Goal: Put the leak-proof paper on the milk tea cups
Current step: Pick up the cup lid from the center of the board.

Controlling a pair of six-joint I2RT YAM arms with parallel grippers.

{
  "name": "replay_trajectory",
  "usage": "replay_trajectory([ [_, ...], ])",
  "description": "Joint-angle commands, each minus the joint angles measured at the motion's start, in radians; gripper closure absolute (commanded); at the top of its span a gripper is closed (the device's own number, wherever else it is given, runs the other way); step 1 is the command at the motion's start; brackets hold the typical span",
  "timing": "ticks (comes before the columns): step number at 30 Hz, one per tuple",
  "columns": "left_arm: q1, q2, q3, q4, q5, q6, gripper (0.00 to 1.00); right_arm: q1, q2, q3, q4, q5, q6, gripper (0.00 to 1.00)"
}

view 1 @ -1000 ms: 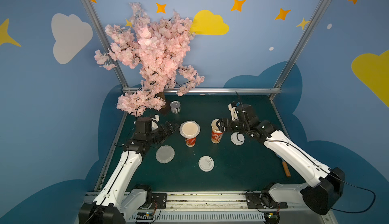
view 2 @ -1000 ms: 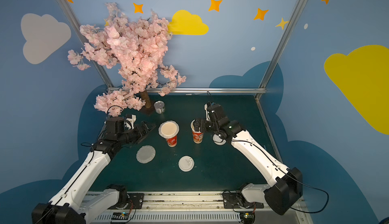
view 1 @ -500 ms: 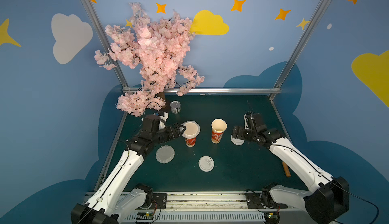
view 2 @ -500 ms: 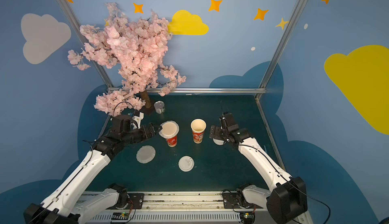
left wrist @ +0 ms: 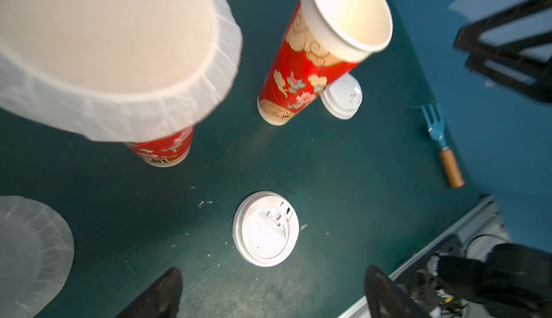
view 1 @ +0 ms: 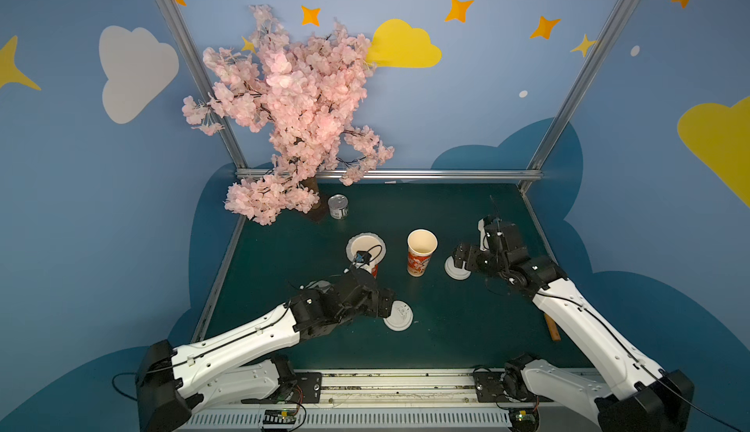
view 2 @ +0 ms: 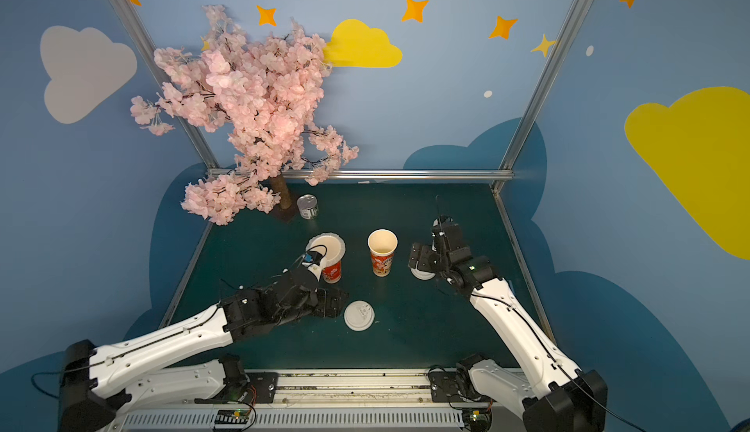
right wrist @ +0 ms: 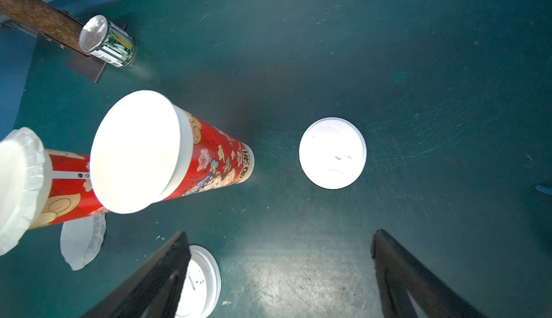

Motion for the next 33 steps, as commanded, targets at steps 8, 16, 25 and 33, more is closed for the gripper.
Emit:
replay_trajectory([
  [8, -0.173, 0.307, 0.059, 0.054, -0.178, -0.113, 0.00, -0.004, -0.120, -0.035, -0.078, -0.039, -0.021, 0.05],
  [16, -0.173, 0.514, 0.136, -0.011, -0.153, -0.146, 0.06, -0.003, -0.183, -0.067, -0.099, -0.051, -0.010, 0.06],
  [25, -0.145, 0.590, 0.155, 0.011, -0.137, -0.102, 0.10, -0.003, -0.192, -0.082, -0.095, -0.071, 0.005, 0.06],
  [33, -0.124, 0.621, 0.164, 0.061, -0.090, -0.045, 0.13, -0.001, -0.180, -0.090, -0.082, -0.079, 0.013, 0.06],
])
